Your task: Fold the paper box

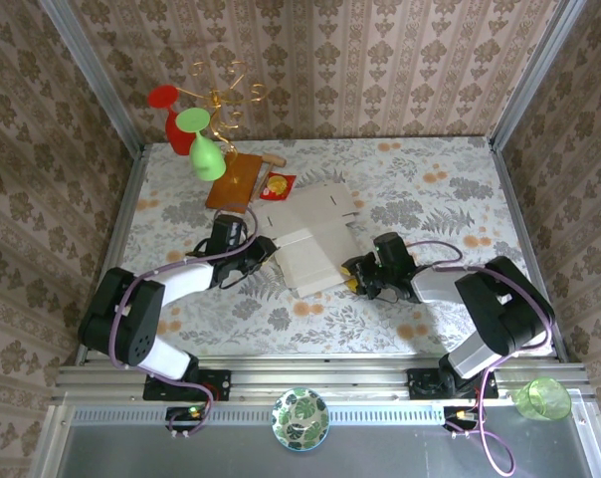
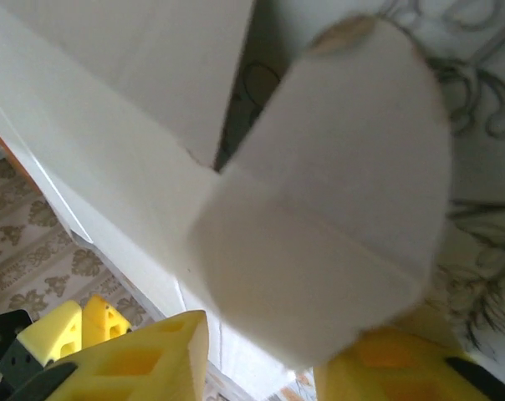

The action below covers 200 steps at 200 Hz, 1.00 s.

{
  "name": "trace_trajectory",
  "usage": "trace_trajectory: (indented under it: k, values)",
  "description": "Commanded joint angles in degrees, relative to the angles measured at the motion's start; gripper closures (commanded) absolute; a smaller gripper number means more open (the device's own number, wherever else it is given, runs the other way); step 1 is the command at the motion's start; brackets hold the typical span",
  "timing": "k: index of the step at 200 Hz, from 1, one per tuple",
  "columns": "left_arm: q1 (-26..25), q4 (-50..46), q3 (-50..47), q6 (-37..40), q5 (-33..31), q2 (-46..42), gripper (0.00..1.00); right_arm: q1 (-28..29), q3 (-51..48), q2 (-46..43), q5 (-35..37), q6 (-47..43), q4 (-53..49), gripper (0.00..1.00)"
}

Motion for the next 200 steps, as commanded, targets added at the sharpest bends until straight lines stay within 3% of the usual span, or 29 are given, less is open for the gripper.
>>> trace_trajectory:
  k: [1,43,64,114,178,200]
  values:
    - [-0.3,-0.9,1.8,0.0,1.1,-0.4,0.73,0.6,-1.7,1.2,4.7,1.6,6.8,0.72]
    - [0.7,-5.2,2.3,0.6,-0.7,-5.7,0.73,0.4,-0.5,-9.0,10.8,-2.2,-4.5,0.96]
    - [1.8,-8.2,2.9,1.5,-1.6,-9.0,0.71,-0.6,1.2,-15.5,13.6,-4.6,-13.4,1.0]
    - [2.9,-11.9,5.8,2.5,-1.7,-12.6,0.59,-4.2,10.3,-26.4,16.2,-14.1,-33.5,1.0]
    - [-0.3,-16.2,16.8,6.2,-1.6,-9.8,0.54,-7.1,22.7,-31.2,19.8,-29.6,-45.3,1.0]
    - [-3.6,-18.0,20.3,8.2,-1.9,-8.0,0.54,-7.8,26.2,-31.7,20.3,-36.9,-48.0,1.0]
